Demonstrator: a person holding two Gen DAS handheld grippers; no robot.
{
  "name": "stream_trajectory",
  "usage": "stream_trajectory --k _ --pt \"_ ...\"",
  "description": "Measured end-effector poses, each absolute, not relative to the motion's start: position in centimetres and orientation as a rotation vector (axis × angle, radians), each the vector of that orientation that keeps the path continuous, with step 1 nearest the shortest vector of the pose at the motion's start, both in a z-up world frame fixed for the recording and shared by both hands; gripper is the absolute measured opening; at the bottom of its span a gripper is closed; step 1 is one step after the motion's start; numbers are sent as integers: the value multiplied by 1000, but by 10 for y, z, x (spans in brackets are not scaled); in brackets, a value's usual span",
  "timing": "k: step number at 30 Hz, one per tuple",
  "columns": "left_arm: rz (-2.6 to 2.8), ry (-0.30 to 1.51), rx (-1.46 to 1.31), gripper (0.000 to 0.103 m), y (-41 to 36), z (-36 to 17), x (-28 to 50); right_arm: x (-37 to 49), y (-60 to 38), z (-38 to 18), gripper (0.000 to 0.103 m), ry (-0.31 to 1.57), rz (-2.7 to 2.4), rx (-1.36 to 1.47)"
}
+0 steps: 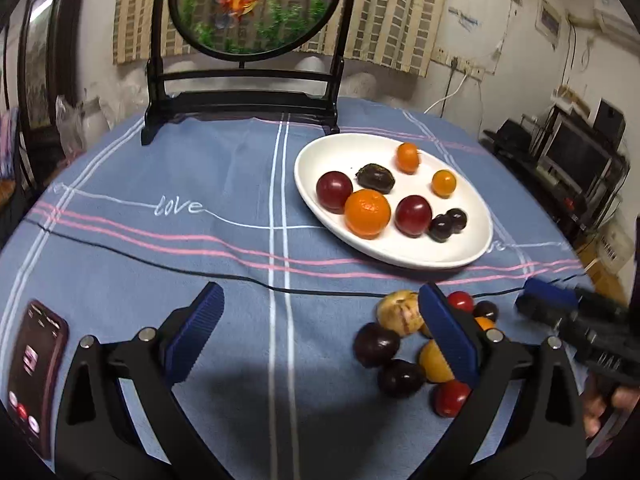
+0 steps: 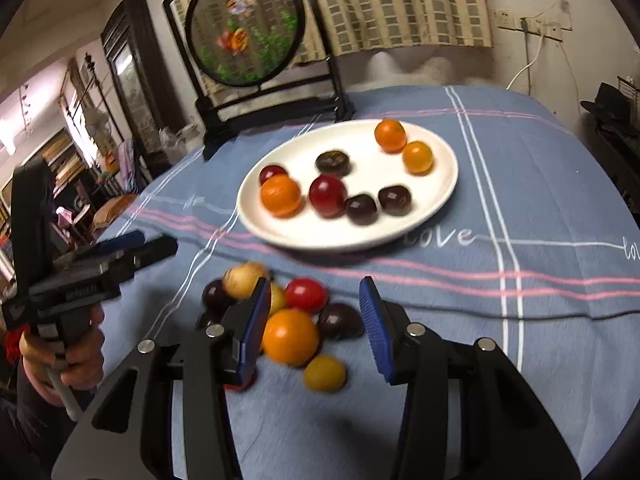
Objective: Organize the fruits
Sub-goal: 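Grasp a small orange fruit with the right gripper while the left grasps a dark plum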
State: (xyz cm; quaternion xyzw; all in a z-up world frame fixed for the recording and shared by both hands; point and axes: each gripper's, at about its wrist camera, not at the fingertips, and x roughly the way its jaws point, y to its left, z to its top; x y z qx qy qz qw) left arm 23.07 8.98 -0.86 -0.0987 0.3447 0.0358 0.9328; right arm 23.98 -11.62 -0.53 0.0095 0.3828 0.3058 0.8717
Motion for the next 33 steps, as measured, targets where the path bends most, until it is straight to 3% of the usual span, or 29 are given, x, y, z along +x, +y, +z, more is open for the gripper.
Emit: stream_trajectory --k 10,21,33 --pt "99 696 -209 99 93 -7 226 234 -98 -26 45 928 662 -62" --pt "69 673 -225 99 94 2 219 242 -80 -33 37 951 658 -101" --pt "85 661 -195 99 91 4 216 250 -58 -36 38 938 628 -134"
